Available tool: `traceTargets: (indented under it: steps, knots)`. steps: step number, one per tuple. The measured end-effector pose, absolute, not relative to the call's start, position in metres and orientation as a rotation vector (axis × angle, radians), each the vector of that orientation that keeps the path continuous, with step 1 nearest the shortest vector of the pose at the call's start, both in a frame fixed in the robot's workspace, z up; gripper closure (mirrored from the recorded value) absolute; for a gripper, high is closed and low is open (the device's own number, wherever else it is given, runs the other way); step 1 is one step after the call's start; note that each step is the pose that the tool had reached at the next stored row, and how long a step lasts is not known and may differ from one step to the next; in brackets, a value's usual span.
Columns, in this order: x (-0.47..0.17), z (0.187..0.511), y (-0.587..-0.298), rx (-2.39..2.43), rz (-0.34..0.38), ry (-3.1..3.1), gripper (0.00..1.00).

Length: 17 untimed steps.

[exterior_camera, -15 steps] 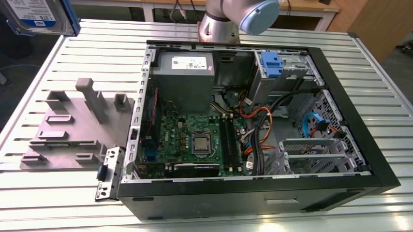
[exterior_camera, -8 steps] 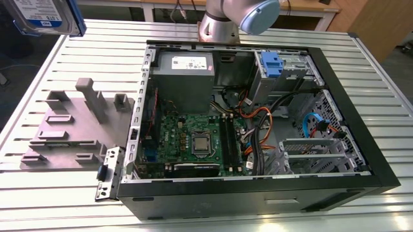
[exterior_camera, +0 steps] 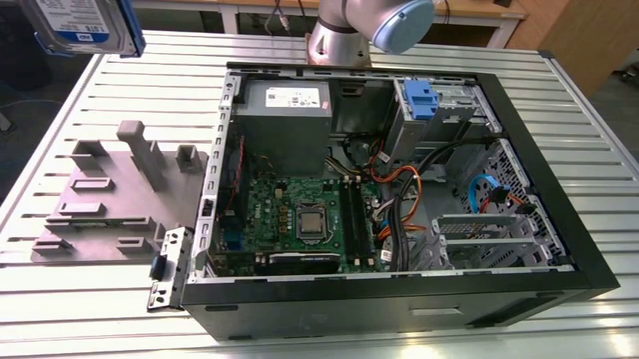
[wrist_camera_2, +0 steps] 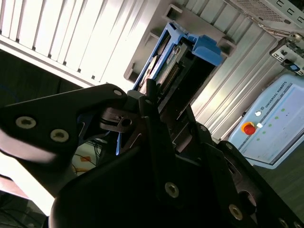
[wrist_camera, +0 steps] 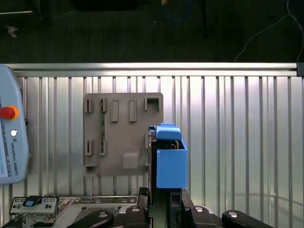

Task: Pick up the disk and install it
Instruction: 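Pick up the disk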

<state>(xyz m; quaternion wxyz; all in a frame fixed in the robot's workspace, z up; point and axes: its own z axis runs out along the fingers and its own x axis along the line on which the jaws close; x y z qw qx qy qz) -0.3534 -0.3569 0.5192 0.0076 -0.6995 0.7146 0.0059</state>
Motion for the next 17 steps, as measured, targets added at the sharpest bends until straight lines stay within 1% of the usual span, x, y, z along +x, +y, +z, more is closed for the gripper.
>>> traceTargets:
  steps: [17]
  knots:
    - [-0.318,0.519,-0.357,-2.187,0.019,2.234,0.65]
